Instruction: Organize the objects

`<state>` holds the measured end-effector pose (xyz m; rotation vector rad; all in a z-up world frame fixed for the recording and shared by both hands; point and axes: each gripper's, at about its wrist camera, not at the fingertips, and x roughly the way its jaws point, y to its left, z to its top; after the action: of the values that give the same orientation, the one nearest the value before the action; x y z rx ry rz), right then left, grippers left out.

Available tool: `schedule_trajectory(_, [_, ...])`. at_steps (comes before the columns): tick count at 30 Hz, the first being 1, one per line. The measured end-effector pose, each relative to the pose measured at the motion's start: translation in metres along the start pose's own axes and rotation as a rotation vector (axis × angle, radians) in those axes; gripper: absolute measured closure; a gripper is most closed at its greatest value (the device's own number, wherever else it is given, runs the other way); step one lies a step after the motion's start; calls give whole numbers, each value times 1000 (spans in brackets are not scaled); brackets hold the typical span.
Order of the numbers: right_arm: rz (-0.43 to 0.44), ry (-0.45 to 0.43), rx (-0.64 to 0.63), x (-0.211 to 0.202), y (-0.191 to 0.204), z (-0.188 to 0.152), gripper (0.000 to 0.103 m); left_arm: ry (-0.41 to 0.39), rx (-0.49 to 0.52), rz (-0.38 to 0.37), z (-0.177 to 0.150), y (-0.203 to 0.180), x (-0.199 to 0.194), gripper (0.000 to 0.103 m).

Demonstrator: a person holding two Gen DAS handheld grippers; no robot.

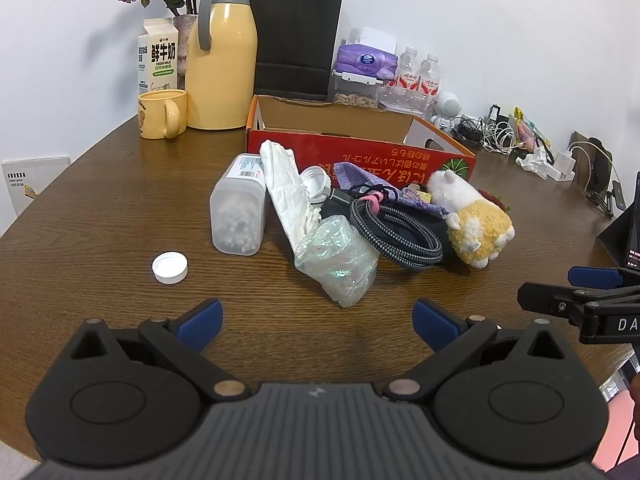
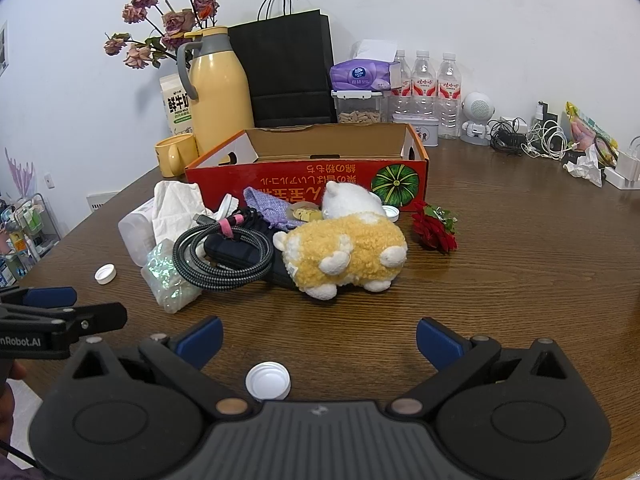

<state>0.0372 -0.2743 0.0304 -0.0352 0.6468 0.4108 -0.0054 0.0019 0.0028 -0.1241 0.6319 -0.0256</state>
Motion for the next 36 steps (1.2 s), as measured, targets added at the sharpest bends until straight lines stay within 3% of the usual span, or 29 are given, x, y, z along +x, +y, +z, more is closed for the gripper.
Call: schedule_trajectory(36, [1, 1, -3, -1, 2, -1, 0, 2, -8, -1, -2, 2, 0, 0])
